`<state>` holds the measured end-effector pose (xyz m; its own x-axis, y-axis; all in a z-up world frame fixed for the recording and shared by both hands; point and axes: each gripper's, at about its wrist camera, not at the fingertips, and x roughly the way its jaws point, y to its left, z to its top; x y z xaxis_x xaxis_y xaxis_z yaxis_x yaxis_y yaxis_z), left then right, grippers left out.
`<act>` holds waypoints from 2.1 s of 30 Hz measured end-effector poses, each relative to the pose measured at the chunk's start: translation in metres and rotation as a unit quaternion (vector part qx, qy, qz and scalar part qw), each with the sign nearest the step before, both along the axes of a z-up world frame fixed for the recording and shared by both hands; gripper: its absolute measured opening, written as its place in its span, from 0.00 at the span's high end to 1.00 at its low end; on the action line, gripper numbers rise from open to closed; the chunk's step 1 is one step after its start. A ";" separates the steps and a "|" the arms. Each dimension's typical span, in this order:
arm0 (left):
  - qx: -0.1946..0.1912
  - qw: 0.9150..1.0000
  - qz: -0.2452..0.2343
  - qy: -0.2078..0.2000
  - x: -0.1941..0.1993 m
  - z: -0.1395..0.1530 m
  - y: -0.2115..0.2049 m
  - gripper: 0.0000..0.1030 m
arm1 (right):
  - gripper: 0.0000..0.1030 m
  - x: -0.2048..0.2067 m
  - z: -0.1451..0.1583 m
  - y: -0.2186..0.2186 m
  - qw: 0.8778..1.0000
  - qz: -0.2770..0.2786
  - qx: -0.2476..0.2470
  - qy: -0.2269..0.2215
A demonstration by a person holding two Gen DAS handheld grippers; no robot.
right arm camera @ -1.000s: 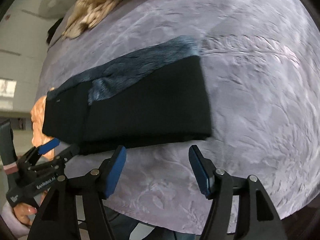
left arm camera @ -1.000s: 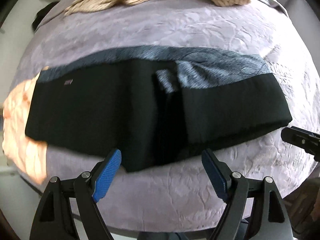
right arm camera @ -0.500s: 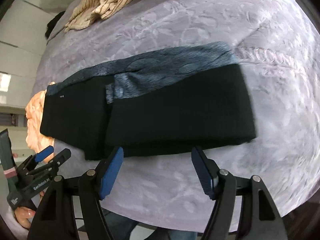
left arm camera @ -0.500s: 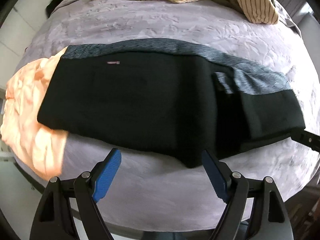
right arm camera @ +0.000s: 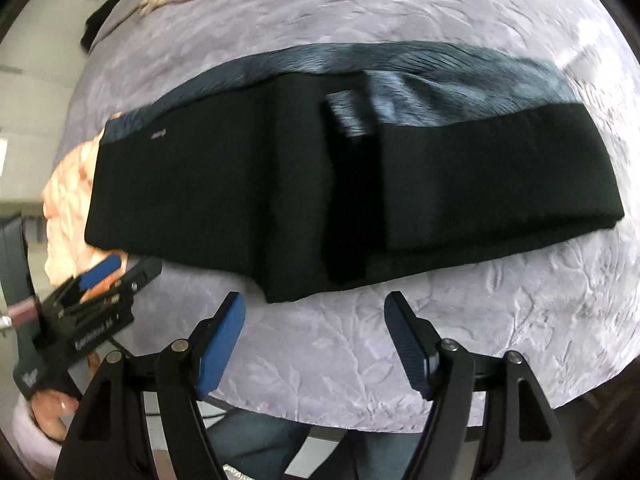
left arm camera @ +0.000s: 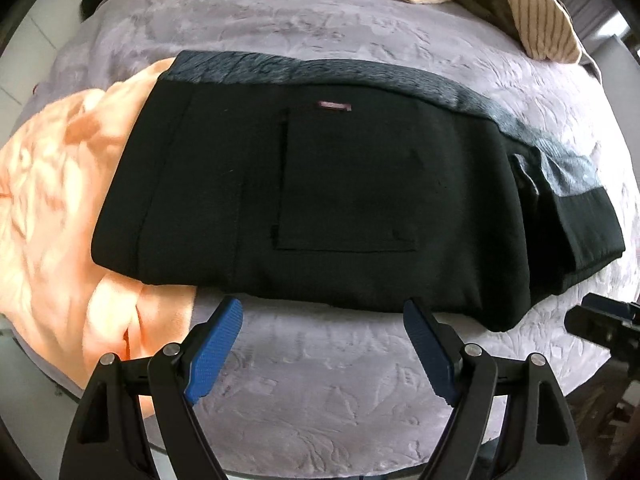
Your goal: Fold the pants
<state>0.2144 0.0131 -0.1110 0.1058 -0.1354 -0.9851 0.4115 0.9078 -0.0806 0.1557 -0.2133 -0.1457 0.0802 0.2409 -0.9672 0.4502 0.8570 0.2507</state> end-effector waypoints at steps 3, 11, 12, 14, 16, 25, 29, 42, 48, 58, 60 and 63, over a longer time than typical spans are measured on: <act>-0.005 1.000 0.016 0.002 0.003 -0.005 0.007 0.19 | 0.27 0.007 -0.002 0.006 1.000 0.019 -0.003 0.006; -0.043 0.995 0.089 0.020 0.008 -0.013 0.043 0.19 | 0.27 0.021 0.000 0.008 0.998 0.067 -0.009 0.014; -0.044 0.994 0.096 0.020 0.008 -0.015 0.048 0.19 | 0.26 0.022 -0.001 0.007 0.998 0.069 -0.007 0.015; -0.049 0.993 0.106 0.025 0.008 -0.017 0.055 0.19 | 0.26 0.025 -0.004 0.006 0.997 0.070 -0.005 0.017; -0.062 0.991 0.116 0.032 0.009 -0.021 0.062 0.19 | 0.26 0.027 -0.008 0.007 0.997 0.072 -0.002 0.020; -0.168 0.965 0.191 0.060 0.025 -0.030 0.100 0.19 | 0.26 0.032 -0.023 0.024 0.995 0.096 0.011 0.023; -0.191 0.961 0.190 0.068 0.031 -0.039 0.096 0.19 | 0.26 0.034 -0.029 0.032 0.995 0.097 0.017 0.025; -0.208 0.954 0.199 0.082 0.049 -0.061 0.076 0.19 | 0.26 0.027 -0.047 0.050 0.994 0.099 0.017 0.045; -0.240 0.954 0.177 0.025 0.045 -0.023 0.069 0.19 | 0.26 0.027 -0.043 0.051 0.994 0.097 0.017 0.040; -0.156 0.971 0.182 0.013 0.061 -0.043 0.051 0.46 | 0.26 0.068 -0.015 0.032 0.994 0.110 0.008 -0.009; -0.145 0.974 0.175 0.002 0.061 -0.044 0.051 0.54 | 0.26 0.086 -0.004 0.031 0.992 0.121 0.007 -0.023; -0.106 0.985 0.130 -0.047 0.052 -0.030 0.037 0.58 | 0.25 0.118 0.009 0.035 0.989 0.140 0.011 -0.041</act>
<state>0.2668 0.0504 -0.1415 0.2542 -0.2942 -0.9213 0.1831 0.9500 -0.2528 0.2736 -0.1785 -0.1363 0.0849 0.2862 -0.9544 0.1744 0.9388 0.2970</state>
